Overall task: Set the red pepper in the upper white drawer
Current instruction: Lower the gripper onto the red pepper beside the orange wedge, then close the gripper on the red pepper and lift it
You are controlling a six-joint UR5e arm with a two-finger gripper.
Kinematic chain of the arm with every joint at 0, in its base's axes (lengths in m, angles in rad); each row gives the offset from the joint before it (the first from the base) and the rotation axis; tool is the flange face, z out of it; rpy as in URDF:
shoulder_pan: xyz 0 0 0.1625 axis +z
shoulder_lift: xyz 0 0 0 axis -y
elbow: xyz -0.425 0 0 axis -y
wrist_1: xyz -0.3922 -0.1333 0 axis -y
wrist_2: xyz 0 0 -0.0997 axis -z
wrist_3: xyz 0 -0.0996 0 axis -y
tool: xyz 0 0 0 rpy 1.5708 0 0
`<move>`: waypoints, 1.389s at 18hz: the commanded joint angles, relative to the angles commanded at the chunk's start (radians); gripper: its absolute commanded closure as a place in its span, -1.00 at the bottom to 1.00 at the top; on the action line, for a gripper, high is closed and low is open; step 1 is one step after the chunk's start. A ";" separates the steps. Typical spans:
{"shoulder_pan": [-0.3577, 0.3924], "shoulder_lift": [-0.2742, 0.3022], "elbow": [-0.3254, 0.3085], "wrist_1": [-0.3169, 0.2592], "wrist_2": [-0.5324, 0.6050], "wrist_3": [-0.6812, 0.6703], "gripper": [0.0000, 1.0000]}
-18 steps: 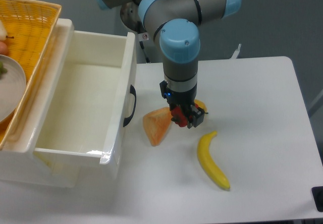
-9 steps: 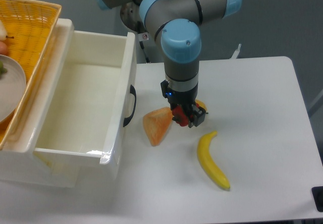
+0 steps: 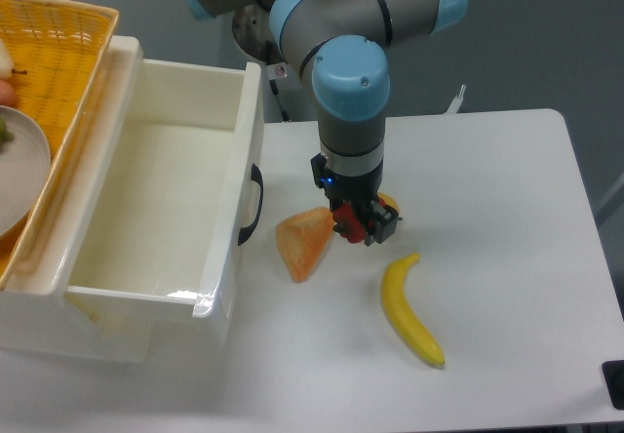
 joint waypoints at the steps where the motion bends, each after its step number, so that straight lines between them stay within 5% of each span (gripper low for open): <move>1: 0.002 0.005 0.000 0.000 0.000 0.000 -0.04; 9: 0.028 0.034 0.011 -0.060 -0.034 -0.009 -0.04; 16: 0.072 0.067 0.037 -0.143 -0.233 -0.225 -0.04; 25: 0.058 0.161 0.038 -0.156 -0.417 -0.348 -0.03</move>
